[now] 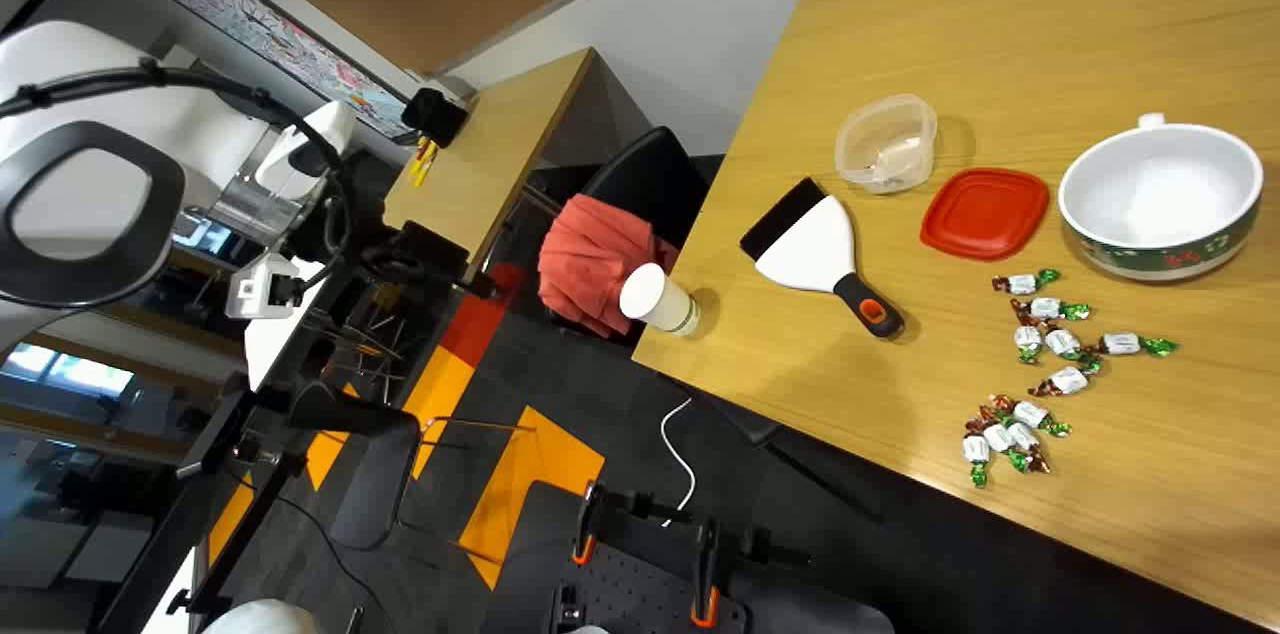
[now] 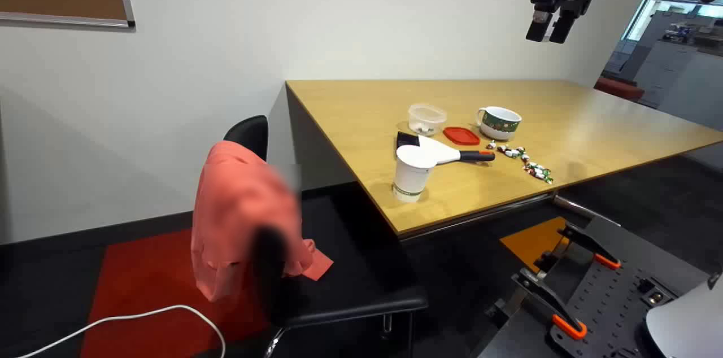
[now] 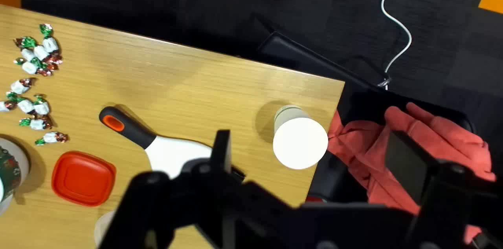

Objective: Move the cup backwards

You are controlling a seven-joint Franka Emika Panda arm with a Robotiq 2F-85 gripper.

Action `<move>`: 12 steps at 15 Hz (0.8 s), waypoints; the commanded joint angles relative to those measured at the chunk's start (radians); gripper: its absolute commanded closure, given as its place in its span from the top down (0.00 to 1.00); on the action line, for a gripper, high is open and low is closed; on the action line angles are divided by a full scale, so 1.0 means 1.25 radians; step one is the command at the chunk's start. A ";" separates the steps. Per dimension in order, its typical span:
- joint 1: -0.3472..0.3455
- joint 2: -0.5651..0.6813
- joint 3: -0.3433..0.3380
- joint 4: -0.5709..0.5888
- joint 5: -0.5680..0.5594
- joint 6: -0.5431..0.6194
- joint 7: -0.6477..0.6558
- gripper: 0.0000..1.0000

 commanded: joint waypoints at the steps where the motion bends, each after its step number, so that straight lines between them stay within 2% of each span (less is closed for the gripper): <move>1: 0.001 0.000 -0.001 0.002 -0.001 -0.002 0.000 1.00; 10: 0.001 0.000 -0.001 0.002 -0.001 -0.002 0.000 1.00; 12: -0.004 0.001 0.006 -0.003 -0.009 0.024 0.014 1.00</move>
